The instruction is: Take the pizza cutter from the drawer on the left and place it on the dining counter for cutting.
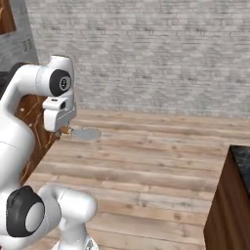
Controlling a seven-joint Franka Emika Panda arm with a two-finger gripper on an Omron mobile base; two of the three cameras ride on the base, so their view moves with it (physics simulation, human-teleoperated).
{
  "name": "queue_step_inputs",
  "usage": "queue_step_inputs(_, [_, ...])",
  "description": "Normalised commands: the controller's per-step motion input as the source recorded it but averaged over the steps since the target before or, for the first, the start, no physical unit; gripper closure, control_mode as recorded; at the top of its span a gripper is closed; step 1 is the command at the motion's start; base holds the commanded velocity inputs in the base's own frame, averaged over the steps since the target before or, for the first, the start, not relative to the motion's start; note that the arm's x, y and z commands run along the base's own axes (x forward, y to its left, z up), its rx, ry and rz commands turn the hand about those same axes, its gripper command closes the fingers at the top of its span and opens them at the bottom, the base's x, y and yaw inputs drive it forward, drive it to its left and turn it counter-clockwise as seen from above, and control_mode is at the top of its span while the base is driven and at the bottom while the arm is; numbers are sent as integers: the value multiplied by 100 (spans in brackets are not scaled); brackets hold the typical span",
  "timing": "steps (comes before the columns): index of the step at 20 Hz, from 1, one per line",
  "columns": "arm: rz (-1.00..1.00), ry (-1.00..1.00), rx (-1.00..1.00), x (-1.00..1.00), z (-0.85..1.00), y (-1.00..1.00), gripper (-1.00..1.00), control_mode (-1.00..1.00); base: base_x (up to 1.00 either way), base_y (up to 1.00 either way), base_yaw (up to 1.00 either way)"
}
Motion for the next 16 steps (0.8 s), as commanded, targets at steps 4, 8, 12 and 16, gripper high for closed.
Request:
queue_step_inputs(4, [0,0,0,0,0,0,100,100,100,71,0])
queue_step_inputs(8, [0,0,0,0,0,0,100,100,100,46,-10])
queue_step_inputs(12, [0,0,0,0,0,0,100,100,100,38,-29])
queue_step_inputs(16, [0,0,0,0,0,0,100,100,100,36,-46])
